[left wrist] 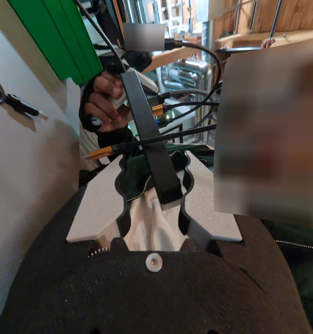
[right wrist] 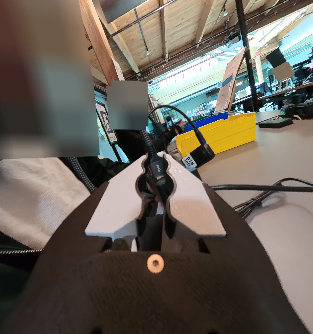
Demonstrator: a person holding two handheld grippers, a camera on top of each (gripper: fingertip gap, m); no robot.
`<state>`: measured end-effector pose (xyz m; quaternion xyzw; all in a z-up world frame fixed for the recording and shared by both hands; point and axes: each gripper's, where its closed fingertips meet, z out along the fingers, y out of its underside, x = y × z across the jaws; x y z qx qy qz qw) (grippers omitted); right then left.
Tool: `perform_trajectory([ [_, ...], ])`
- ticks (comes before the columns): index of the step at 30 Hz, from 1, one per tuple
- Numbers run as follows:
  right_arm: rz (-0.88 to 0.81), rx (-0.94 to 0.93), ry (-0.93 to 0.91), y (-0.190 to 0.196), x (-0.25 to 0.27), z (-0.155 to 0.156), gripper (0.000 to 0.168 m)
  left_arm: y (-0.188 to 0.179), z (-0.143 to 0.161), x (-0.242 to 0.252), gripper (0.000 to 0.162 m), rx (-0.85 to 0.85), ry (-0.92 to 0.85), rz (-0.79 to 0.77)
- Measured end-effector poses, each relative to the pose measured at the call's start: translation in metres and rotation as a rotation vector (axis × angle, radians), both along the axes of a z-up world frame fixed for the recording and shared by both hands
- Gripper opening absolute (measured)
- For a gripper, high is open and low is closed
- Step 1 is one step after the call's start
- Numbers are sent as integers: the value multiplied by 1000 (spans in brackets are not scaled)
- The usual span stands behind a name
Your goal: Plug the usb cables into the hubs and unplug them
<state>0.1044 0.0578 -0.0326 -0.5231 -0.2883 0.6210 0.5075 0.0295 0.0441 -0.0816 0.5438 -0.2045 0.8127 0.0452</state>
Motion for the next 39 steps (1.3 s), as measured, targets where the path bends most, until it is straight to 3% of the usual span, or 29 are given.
perform_trajectory([
  [1,13,2,-12,-2,-3,-1,13,-6,-1,2,59,14,8,-24],
  [8,69,4,-83,-11,-19,-12,13,-35,-10,11,34,124,43,-116],
  [20,-20,-13,-64,2,-17,-12,13,-47,-24,20,33,191,129,-143],
  [23,-74,-46,-33,11,-12,-10,9,-31,-24,27,24,178,150,-40],
  [28,-300,-120,57,43,20,-6,22,5,-33,31,24,209,235,177],
  [32,-395,-162,81,56,38,-8,22,39,-44,21,23,360,348,386],
  [39,-586,-79,-176,67,38,-27,27,84,-60,-5,23,647,584,641],
])
